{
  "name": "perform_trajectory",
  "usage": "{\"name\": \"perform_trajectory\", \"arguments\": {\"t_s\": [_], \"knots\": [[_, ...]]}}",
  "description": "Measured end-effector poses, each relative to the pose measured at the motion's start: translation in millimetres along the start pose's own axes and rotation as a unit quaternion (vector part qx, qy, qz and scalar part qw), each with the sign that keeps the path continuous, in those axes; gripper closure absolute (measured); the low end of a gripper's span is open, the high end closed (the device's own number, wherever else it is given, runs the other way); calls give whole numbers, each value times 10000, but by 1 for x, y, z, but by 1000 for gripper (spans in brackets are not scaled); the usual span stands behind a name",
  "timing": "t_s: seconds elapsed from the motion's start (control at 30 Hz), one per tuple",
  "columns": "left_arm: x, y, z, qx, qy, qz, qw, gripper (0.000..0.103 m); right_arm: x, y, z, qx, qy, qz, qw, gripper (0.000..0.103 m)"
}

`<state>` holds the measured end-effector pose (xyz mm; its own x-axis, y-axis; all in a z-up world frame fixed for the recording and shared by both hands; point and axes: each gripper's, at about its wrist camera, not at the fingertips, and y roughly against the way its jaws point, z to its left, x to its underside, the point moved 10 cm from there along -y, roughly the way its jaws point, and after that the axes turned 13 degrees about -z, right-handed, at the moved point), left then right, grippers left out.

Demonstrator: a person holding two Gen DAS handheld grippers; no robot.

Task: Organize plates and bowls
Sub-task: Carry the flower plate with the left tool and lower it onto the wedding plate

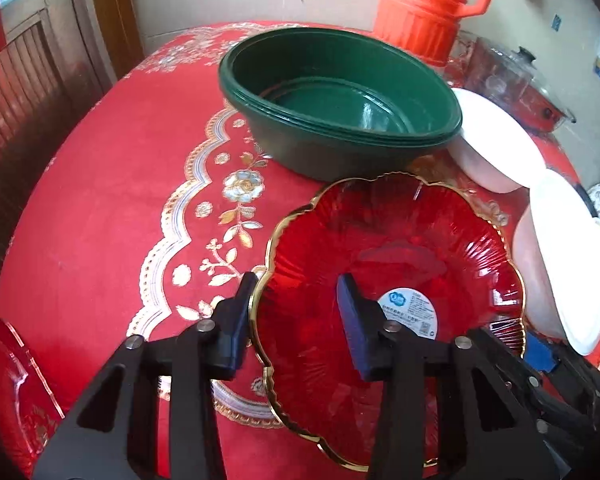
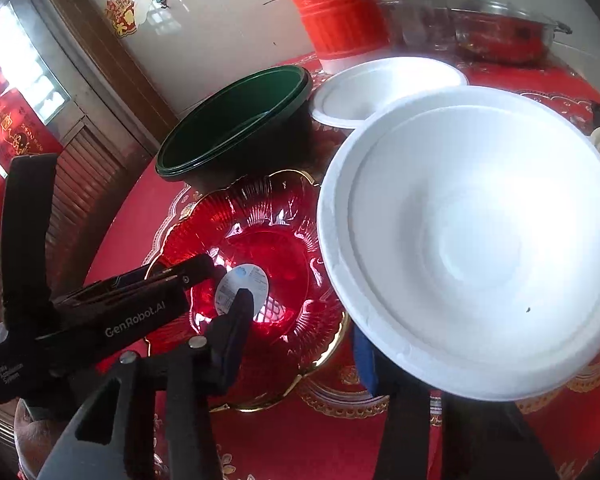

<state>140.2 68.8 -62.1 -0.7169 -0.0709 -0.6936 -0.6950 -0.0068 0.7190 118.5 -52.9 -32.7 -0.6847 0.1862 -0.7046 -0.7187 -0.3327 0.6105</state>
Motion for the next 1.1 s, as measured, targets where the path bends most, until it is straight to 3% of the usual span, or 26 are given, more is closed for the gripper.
{"name": "perform_trajectory", "arguments": {"t_s": [0.17,0.6,1.03,1.1], "knots": [[2,6,6,36,98,-19,9999,73,3,0,0,162,338,-77,9993,64],[1,58,20,103,198,-491,9985,74,8,31,23,278,972,-373,9942,61],[16,119,74,90,466,-738,9961,74,10,60,97,-397,1489,-550,9865,61],[19,130,92,-88,520,-843,9950,74,13,60,117,-511,1671,-571,9830,60]]}}
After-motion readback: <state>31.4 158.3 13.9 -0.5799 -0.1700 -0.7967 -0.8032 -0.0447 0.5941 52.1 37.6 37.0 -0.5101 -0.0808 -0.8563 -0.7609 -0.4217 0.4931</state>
